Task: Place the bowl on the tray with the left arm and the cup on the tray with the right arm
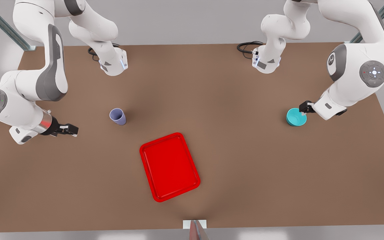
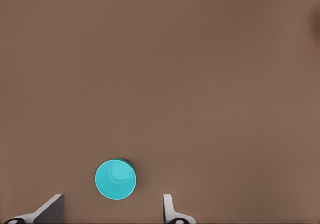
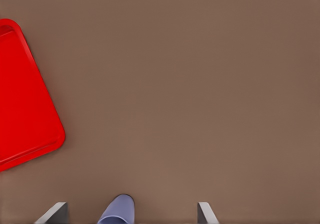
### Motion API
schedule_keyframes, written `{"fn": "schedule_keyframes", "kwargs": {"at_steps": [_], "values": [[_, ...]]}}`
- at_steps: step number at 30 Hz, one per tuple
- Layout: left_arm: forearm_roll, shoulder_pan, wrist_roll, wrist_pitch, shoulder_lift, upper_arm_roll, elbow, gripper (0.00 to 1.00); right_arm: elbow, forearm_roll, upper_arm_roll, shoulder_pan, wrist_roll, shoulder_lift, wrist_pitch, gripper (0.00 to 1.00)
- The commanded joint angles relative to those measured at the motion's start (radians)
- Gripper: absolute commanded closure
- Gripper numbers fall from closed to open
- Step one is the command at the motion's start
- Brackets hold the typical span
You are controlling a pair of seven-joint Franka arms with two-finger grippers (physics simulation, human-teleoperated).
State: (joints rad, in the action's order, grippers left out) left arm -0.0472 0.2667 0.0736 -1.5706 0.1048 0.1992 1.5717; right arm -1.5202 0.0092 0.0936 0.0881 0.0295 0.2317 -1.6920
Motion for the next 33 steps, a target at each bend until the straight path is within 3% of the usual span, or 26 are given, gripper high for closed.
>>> {"fn": "schedule_keyframes", "kwargs": {"at_steps": [1, 3, 4, 5, 8, 14, 26, 28, 30, 33], "values": [[-0.005, -0.003, -0.002, -0.002, 0.000, 0.000, 0.004, 0.00, 0.000, 0.000, 0.000, 0.001, 0.000, 0.000, 0.000, 0.00], [-0.007, -0.033, -0.003, -0.029, 0.009, 0.002, 0.116, 0.00, 0.000, 0.000, 0.000, 0.001, 0.000, 0.000, 0.000, 0.00], [0.082, -0.134, 0.017, -0.071, 0.041, 0.003, 0.165, 0.00, 0.000, 0.000, 0.000, -0.001, -0.002, 0.000, 0.002, 0.00], [0.220, -0.245, 0.202, -0.156, 0.058, 0.005, 0.260, 0.00, 0.000, 0.000, 0.000, -0.001, -0.002, 0.000, 0.002, 0.00], [0.290, -0.383, 0.574, -0.239, 0.119, 0.019, 0.421, 0.00, 0.000, 0.000, 0.000, -0.001, -0.003, 0.001, 0.003, 0.00], [0.328, -0.431, 0.746, -0.381, 0.259, 0.039, 0.472, 0.00, 0.000, 0.000, -0.002, 0.002, -0.003, 0.003, 0.008, 0.00], [0.336, -0.428, 0.687, -0.529, 0.291, 0.051, 0.602, 0.00, 0.000, 0.000, -0.002, 0.006, -0.003, 0.003, 0.009, 0.00], [0.365, -0.425, 0.683, -0.529, 0.293, 0.051, 0.603, 0.37, 0.000, 0.000, -0.002, 0.006, -0.005, 0.005, 0.009, 0.00], [0.383, -0.420, 0.678, -0.531, 0.297, 0.051, 0.603, 0.50, 0.000, 0.000, -0.002, 0.006, -0.003, 0.005, 0.009, 0.00], [0.385, -0.415, 0.673, -0.554, 0.302, 0.049, 0.603, 0.51, 0.000, 0.000, -0.002, 0.006, -0.005, 0.005, 0.011, 0.00]]}}
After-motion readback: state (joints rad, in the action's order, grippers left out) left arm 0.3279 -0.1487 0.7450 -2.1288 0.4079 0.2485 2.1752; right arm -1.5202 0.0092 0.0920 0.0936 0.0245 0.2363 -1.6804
